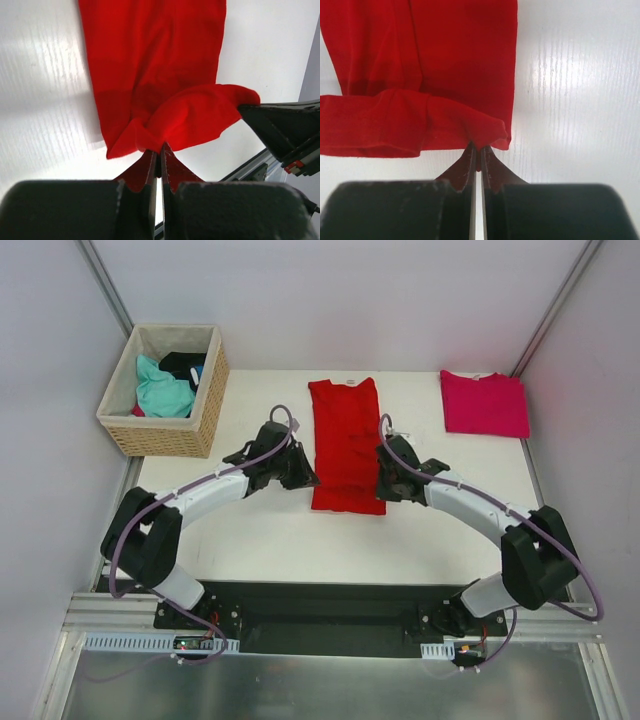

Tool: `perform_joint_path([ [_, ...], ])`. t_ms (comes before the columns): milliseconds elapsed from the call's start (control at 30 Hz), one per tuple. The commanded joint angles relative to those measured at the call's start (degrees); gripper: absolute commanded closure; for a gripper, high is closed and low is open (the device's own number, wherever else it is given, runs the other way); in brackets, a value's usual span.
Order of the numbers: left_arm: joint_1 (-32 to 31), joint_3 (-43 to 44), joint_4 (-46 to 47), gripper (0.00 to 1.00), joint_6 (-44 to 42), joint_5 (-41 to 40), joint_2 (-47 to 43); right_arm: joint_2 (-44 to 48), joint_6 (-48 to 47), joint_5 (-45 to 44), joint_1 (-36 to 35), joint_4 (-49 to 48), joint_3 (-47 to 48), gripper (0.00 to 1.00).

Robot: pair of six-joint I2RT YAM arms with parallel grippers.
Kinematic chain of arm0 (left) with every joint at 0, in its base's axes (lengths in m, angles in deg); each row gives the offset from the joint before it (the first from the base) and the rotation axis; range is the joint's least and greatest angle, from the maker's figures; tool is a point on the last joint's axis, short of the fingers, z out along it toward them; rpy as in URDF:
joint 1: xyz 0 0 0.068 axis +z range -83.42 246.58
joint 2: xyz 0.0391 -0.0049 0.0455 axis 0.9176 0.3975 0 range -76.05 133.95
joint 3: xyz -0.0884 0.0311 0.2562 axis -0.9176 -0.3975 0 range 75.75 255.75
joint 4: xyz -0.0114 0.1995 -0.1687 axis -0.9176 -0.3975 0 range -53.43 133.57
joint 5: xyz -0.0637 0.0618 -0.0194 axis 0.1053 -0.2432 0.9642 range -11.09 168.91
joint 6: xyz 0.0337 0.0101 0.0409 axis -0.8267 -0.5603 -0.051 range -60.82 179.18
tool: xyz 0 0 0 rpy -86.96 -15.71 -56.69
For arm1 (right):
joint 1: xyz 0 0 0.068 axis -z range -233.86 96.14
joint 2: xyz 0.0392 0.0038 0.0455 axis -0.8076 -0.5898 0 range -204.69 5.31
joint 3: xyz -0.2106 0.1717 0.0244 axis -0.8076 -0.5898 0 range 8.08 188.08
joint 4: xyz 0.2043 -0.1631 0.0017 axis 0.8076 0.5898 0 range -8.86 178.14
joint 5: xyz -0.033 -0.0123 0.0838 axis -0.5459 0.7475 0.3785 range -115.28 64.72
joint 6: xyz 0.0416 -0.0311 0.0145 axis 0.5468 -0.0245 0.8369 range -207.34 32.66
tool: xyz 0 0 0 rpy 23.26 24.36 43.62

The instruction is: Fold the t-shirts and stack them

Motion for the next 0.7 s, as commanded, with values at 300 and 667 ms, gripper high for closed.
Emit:
perform_joint_path([
  [300,2.3,8.7,1.3,1.0,-2.0,2.1,7.0,-4.8,-2.9,3.7,6.7,-1.8,11.0,0.99],
  [667,6.2,11.3,1.2,1.0,-2.5,3.3,8.9,-10.3,-3.9,5.4,10.6,-0.8,17.3,0.99],
])
